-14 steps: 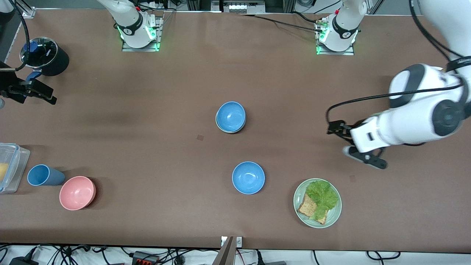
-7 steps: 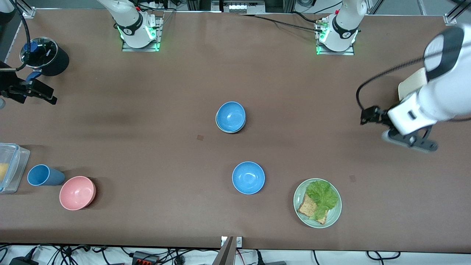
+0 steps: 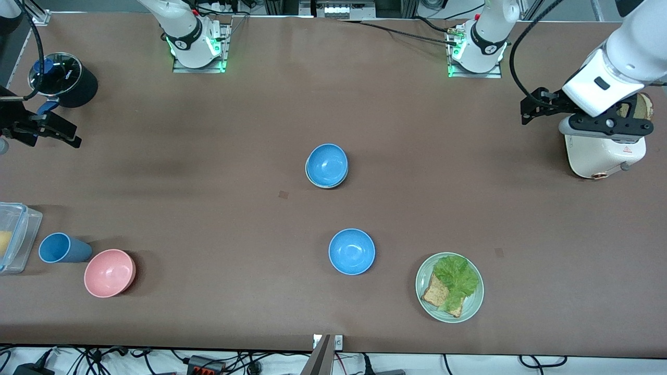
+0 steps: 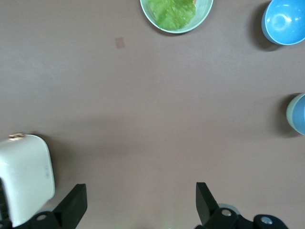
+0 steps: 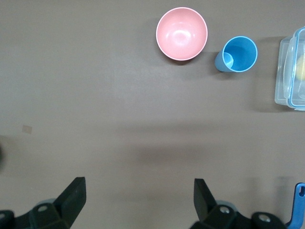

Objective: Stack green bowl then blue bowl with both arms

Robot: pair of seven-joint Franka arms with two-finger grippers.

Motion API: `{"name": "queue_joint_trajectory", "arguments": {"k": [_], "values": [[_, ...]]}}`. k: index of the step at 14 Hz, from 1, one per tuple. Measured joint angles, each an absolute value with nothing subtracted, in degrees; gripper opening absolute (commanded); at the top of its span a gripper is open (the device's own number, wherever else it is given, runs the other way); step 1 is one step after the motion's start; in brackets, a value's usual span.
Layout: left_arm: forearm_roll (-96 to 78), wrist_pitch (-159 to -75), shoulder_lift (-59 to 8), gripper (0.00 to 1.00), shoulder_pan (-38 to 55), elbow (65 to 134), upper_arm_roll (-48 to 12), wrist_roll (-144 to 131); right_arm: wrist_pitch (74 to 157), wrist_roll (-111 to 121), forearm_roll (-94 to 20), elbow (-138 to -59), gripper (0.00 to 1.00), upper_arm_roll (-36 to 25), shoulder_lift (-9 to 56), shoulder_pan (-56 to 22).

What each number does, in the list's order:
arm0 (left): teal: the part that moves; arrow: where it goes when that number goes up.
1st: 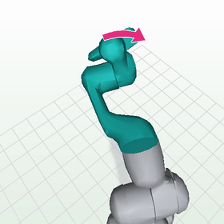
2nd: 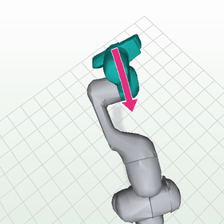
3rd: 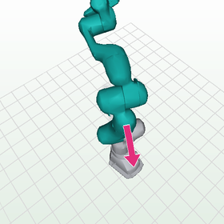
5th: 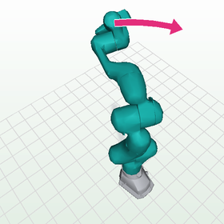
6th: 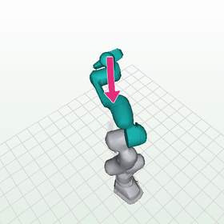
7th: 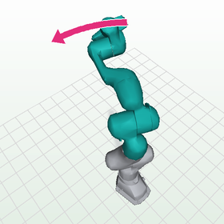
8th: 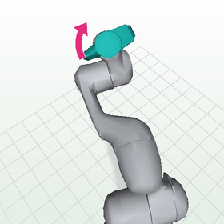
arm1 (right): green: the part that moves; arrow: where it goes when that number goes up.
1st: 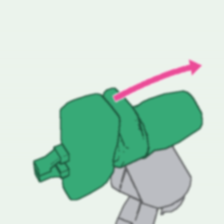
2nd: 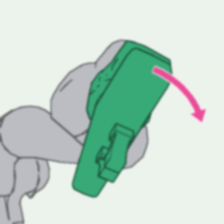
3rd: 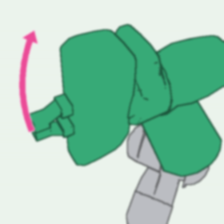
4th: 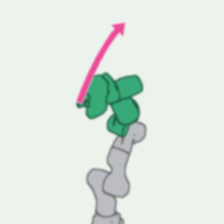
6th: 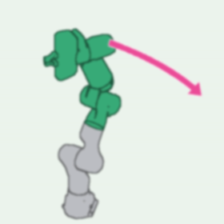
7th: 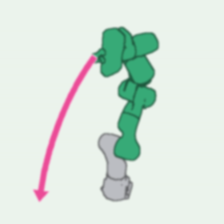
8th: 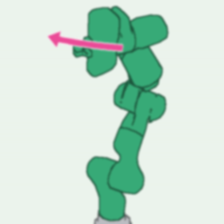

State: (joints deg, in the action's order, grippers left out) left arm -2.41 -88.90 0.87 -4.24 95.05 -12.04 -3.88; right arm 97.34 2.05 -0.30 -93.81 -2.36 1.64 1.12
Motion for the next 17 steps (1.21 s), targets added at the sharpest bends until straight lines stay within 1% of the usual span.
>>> {"name": "queue_joint_trajectory", "arguments": {"k": [2,4,17], "values": [[-5.3,-90.1,0.4,1.00,-3.5,96.3,-9.6,-3.8,97.3,2.1,-0.3,-93.8,1.00,-2.4,1.6,1.1],[-5.6,-90.2,0.1,1.00,-3.1,96.6,-8.6,-3.8,97.3,2.1,-0.3,-93.8,1.00,-2.3,1.6,1.1],[-3.3,-89.0,0.2,1.00,-2.2,96.6,-8.7,-3.9,97.3,2.1,-0.3,-93.8,1.00,-2.3,1.6,1.0]]}}
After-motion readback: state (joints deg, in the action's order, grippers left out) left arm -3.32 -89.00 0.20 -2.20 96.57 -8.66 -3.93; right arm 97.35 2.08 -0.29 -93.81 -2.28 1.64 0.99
